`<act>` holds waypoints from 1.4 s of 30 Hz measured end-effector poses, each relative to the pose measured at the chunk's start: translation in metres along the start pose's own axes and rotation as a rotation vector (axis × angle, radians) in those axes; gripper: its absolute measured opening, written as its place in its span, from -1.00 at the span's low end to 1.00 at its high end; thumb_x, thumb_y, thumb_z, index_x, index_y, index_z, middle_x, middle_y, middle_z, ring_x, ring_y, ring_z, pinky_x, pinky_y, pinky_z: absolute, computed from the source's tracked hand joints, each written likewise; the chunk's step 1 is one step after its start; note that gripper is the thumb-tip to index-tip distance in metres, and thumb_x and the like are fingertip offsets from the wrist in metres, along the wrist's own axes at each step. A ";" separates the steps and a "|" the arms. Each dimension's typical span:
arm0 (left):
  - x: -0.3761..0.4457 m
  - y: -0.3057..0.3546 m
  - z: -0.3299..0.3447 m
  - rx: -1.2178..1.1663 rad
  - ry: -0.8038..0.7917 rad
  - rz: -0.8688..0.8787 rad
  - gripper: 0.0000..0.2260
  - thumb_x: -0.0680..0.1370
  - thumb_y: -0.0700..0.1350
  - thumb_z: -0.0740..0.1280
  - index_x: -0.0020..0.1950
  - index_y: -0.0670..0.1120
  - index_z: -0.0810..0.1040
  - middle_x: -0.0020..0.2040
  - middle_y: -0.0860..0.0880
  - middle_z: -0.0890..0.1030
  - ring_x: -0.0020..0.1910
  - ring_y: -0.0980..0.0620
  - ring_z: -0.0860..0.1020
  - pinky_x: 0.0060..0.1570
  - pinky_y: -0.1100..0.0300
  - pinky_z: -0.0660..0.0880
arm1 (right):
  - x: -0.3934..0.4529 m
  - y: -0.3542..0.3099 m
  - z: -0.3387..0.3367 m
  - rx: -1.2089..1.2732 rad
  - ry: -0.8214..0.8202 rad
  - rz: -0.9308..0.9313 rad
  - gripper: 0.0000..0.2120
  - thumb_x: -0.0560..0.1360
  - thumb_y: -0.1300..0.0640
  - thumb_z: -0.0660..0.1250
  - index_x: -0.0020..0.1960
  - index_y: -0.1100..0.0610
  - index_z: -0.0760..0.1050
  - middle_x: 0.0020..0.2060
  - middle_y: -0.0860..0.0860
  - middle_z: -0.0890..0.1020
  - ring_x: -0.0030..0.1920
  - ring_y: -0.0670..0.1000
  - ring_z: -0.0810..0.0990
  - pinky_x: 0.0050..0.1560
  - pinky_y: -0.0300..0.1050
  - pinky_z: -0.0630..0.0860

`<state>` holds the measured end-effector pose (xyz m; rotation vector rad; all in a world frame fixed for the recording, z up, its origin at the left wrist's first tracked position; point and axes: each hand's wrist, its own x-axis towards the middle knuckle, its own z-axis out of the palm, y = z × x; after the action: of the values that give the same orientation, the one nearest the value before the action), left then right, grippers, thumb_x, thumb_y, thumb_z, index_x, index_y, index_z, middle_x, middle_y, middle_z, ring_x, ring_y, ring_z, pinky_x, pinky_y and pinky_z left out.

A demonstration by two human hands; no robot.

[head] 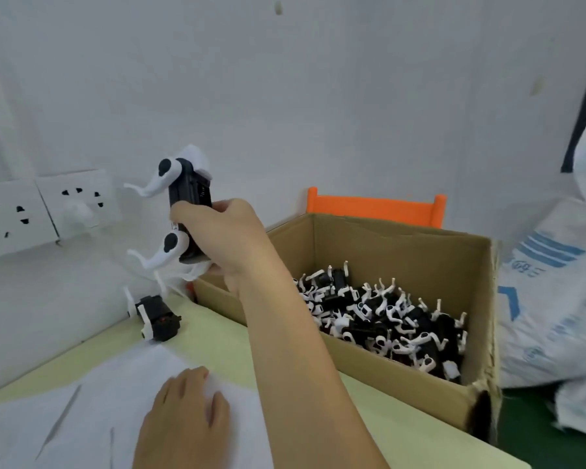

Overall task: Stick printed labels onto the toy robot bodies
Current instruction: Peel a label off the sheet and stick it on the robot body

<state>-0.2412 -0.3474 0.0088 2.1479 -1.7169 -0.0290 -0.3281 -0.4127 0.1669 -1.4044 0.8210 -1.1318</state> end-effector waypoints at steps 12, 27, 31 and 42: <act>-0.004 -0.012 0.011 0.119 -0.134 0.164 -0.55 0.31 0.04 0.09 -0.27 -0.26 0.64 -0.28 -0.23 0.65 -0.36 -0.25 0.66 -0.57 -0.02 0.53 | 0.050 0.012 -0.103 -0.607 0.046 0.084 -0.67 0.45 0.08 0.50 0.16 0.04 0.50 -0.04 -0.07 0.63 -0.11 -0.15 0.62 -0.33 -0.31 0.39; 0.012 -0.005 0.027 0.062 -0.107 0.083 -0.66 0.07 -0.06 0.32 -0.34 -0.29 0.66 -0.26 -0.34 0.67 -0.34 -0.41 0.65 -0.57 -0.19 0.54 | 0.123 0.167 -0.228 -0.956 0.299 0.718 -0.57 0.52 -0.06 0.38 0.22 0.22 0.42 0.17 0.18 0.53 0.02 0.16 0.60 -0.04 0.00 0.63; 0.015 -0.004 0.030 0.042 -0.070 0.054 -0.63 -0.01 -0.07 0.34 -0.34 -0.27 0.66 -0.25 -0.32 0.68 -0.33 -0.38 0.66 -0.57 -0.16 0.55 | 0.135 0.201 -0.223 -0.981 0.365 0.665 -0.54 0.48 -0.08 0.38 0.16 0.26 0.45 0.11 0.20 0.60 -0.01 0.18 0.65 -0.03 0.03 0.66; 0.020 -0.006 0.035 0.078 -0.006 0.029 -0.58 -0.09 -0.03 0.33 -0.36 -0.23 0.67 -0.25 -0.28 0.69 -0.32 -0.33 0.68 -0.57 -0.11 0.54 | 0.154 0.274 -0.216 -1.336 0.058 0.515 -0.81 0.60 0.01 0.20 0.09 0.10 0.46 -0.07 0.05 0.54 -0.05 0.09 0.52 -0.21 -0.11 0.38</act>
<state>-0.2397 -0.3751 -0.0209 2.1799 -1.7795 0.0402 -0.4551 -0.6690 -0.0851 -1.9725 2.0305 -0.0986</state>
